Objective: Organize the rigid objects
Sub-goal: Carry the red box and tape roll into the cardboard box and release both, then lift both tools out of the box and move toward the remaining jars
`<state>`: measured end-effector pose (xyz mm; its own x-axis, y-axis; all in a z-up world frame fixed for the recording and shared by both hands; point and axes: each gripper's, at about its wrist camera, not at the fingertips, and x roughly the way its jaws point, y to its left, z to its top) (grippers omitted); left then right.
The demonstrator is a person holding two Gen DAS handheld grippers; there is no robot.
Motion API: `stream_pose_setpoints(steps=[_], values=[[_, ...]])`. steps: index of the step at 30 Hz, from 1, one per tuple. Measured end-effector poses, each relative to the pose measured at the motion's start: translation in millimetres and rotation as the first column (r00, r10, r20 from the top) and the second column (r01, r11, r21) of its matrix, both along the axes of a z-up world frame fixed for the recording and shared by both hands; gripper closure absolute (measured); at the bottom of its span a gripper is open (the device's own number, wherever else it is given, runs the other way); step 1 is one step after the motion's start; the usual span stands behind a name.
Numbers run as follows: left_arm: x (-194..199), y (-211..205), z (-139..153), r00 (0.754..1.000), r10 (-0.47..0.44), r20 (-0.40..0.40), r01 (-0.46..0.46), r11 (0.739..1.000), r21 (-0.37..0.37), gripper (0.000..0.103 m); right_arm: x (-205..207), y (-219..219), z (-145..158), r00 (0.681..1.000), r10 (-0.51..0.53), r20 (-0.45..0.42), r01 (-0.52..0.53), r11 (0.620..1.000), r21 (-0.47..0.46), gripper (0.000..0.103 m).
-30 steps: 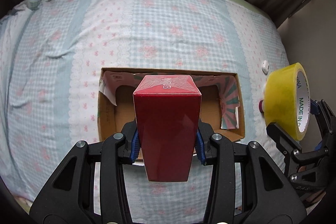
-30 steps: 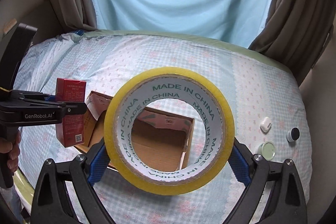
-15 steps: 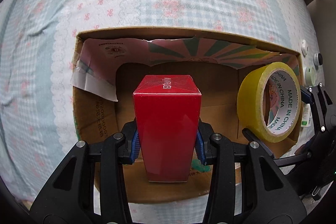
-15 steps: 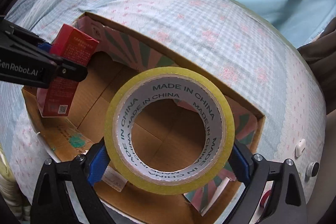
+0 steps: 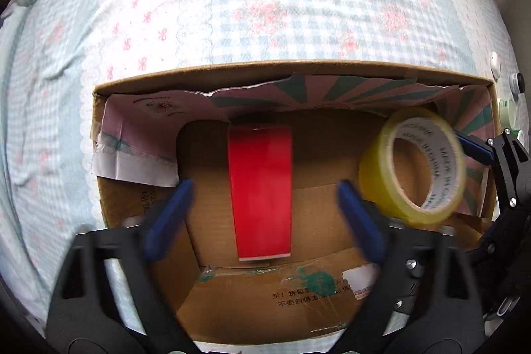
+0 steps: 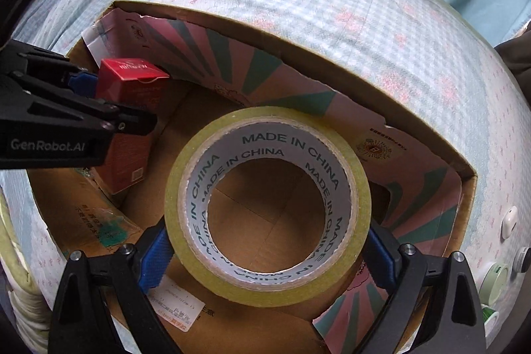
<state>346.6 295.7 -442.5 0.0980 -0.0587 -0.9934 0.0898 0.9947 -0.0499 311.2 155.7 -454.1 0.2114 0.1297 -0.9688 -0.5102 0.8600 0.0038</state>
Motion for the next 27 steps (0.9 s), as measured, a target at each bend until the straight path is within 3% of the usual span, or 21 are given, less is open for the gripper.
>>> stream_pose_setpoints(steps=[3,8,15,23,27], values=[[3,1,11,1.0,-0.001,0.004,0.001,1.0,-0.001,0.0,-3,1,12,0.998,0.014,0.063,-0.016,0.999,0.033,0.0],[0,5,28,1.0,0.006,0.009,-0.006,1.0,-0.002,0.0,-9,3,20,0.998,0.013,0.064,-0.015,1.0,0.027,0.0],[-35,10,54,0.997,0.009,0.074,-0.008,1.0,-0.004,0.0,-20,0,47,0.995,-0.021,0.101,0.019,1.0,0.02,0.0],[-63,3,107,0.984,0.024,0.179,-0.025,1.0,0.003,0.0,-57,5,108,0.988,-0.02,0.153,0.017,1.0,0.017,0.0],[-87,5,141,0.978,0.036,0.205,-0.042,0.999,0.022,0.0,-78,-14,145,0.984,-0.027,0.177,0.022,0.999,0.032,0.0]])
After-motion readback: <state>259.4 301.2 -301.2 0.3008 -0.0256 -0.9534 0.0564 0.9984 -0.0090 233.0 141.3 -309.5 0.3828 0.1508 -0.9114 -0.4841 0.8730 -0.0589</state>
